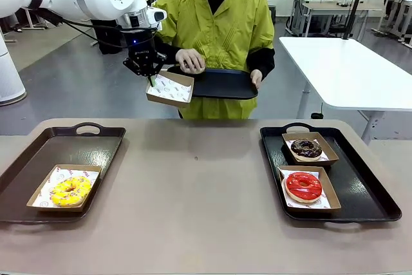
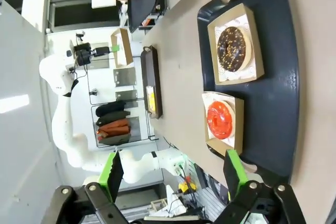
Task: Individually package the donuts and arrange them on the tray.
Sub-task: Place the picked Paper togo box on the Handle tray while simultaneously picking up another Paper togo box from the table with the other hand, then place the picked Paper togo box on the Handle tray.
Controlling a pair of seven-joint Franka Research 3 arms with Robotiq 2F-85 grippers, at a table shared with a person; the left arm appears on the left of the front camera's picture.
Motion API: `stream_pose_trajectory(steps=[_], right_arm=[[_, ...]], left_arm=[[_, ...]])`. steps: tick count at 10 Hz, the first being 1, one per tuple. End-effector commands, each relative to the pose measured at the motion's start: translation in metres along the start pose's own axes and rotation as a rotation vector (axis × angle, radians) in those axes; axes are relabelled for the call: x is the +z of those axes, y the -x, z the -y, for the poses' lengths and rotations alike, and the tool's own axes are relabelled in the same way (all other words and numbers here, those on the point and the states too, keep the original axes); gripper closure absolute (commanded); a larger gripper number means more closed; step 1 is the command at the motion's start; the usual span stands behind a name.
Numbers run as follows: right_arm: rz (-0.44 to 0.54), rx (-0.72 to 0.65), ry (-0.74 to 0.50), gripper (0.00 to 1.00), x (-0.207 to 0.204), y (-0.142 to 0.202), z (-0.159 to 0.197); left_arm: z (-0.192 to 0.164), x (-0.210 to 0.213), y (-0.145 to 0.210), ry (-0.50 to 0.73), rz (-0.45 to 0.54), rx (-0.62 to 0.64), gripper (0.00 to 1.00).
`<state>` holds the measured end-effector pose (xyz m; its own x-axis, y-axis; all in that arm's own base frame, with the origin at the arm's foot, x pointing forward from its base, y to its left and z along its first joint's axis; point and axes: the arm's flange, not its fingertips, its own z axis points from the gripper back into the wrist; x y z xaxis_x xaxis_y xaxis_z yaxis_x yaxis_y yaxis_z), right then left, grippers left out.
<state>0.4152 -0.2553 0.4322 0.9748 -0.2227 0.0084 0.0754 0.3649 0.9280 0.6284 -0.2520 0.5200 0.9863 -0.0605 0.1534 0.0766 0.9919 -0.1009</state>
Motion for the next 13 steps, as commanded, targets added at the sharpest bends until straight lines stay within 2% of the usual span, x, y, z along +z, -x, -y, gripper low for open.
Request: stream_pose_trajectory(steps=[1,13], right_arm=[[-0.033,-0.005,-0.014,0.00,0.0070,-0.0046,0.0048],[-0.033,-0.005,-0.014,0.00,0.0070,-0.0046,0.0048]], left_arm=[[-0.0014,0.0052,0.0033,0.001,0.003,-0.003,1.00],[-0.0014,0.0052,0.0033,0.001,0.003,-0.003,1.00]])
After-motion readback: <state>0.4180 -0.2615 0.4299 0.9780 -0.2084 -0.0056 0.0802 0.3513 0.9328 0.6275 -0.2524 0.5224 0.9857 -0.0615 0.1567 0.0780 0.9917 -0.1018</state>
